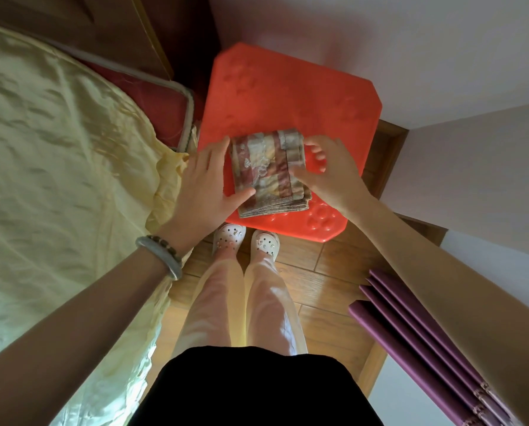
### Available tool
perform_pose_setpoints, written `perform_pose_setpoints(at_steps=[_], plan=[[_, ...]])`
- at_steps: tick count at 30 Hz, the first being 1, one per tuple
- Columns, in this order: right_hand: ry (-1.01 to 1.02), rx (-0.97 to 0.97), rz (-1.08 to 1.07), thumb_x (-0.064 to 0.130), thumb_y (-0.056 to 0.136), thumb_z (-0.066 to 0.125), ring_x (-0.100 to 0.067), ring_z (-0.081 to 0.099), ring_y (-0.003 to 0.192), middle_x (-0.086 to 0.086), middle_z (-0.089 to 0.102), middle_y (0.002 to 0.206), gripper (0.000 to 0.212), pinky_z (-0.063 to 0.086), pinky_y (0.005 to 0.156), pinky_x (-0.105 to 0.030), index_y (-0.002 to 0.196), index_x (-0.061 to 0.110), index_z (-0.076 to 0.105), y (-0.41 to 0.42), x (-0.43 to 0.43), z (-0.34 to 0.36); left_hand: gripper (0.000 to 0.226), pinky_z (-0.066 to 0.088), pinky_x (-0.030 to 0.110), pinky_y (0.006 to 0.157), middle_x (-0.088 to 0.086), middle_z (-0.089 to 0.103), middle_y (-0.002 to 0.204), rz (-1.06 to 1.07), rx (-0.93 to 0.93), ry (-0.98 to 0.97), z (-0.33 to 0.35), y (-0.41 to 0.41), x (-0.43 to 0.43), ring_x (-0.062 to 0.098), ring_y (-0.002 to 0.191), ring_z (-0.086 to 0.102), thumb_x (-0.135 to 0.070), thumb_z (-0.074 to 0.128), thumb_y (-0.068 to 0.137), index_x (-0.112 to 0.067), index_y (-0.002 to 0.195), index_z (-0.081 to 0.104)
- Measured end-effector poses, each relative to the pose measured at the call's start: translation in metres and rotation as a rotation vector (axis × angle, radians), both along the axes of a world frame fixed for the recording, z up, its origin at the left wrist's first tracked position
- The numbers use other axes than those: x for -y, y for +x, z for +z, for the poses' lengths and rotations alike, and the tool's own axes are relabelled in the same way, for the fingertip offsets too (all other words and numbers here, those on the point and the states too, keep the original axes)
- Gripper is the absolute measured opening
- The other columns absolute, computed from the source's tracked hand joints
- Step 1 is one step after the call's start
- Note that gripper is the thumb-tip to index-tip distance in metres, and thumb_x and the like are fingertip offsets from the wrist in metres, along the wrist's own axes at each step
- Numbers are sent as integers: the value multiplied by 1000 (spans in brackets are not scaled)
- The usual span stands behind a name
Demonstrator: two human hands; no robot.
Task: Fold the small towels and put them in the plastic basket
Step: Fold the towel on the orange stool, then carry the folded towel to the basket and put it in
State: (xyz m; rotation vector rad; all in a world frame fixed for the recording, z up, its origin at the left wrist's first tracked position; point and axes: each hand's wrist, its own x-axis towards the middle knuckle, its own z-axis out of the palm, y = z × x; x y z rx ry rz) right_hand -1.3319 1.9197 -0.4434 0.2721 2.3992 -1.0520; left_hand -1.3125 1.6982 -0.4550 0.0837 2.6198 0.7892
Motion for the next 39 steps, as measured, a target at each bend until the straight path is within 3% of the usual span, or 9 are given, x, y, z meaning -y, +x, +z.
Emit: perform_pose_setpoints(at_steps=[5, 9, 14, 17, 19, 24, 30, 35, 39], plan=[[-61, 156, -217, 23, 81, 71, -4, 55, 69, 7, 57, 83, 39, 41, 60, -9, 114, 11, 55, -1, 12, -5, 68, 47, 25, 87, -2, 56, 115, 501, 253, 240, 6, 10, -18, 12, 100, 56, -34, 76, 78, -11, 133, 44], [-57, 170, -316, 19, 77, 73, -11, 55, 81, 11, 54, 78, 42, 44, 73, -23, 114, 9, 56, -5, 14, -9, 58, 52, 26, 88, 1, 67, 106, 664, 331, 344, 1, 7, -27, 13, 95, 65, -26, 78, 75, -7, 125, 54], [-117, 258, -397, 4, 73, 72, -13, 57, 72, 7, 55, 71, 40, 51, 75, -32, 111, 4, 59, -12, 16, -9, 25, 49, 26, 67, 10, 72, 78, 663, 385, 379, 5, -6, -36, 17, 70, 66, -21, 76, 76, -3, 91, 68], [-176, 309, -408, -1, 73, 70, -20, 61, 78, -2, 61, 77, 40, 52, 76, -34, 111, 1, 60, -13, 13, -8, 32, 51, 39, 78, 32, 66, 99, 714, 539, 590, 13, -8, -34, 33, 82, 67, -11, 76, 69, 6, 94, 67], [-244, 338, -423, -4, 73, 69, -21, 61, 77, -7, 63, 81, 35, 51, 69, -31, 107, 1, 62, -11, 10, -7, 34, 51, 50, 87, 28, 65, 106, 714, 621, 680, 19, -7, -32, 39, 97, 66, -12, 74, 68, 0, 99, 66], [-484, 433, -468, -2, 78, 63, -21, 61, 80, -11, 64, 87, 24, 50, 80, -36, 101, 6, 61, -1, 4, -1, 27, 56, 43, 82, 5, 67, 105, 672, 710, 827, 43, -5, -32, 25, 100, 67, 2, 60, 85, -12, 108, 59], [-712, 548, -491, 14, 73, 65, -25, 54, 111, -10, 58, 119, 49, 43, 98, -40, 120, 6, 54, 19, 2, 27, 44, 52, 50, 89, 18, 64, 113, 509, 768, 900, 92, 2, -36, 33, 107, 63, -7, 60, 77, -11, 120, 53], [-1134, 677, -551, 17, 58, 72, -27, 56, 99, -10, 59, 103, 50, 44, 96, -39, 105, 6, 56, 30, -12, 94, 40, 48, 52, 92, 9, 64, 105, 502, 781, 1000, 156, 1, -43, 27, 101, 63, -3, 56, 76, -15, 114, 56], [-1151, 600, -526, 16, 58, 76, -28, 56, 100, -12, 60, 107, 61, 51, 88, -36, 113, 3, 55, 36, -25, 153, 46, 37, 59, 102, 17, 56, 119, 489, 772, 1024, 211, -1, -46, 37, 114, 52, -3, 52, 77, -12, 123, 51]])
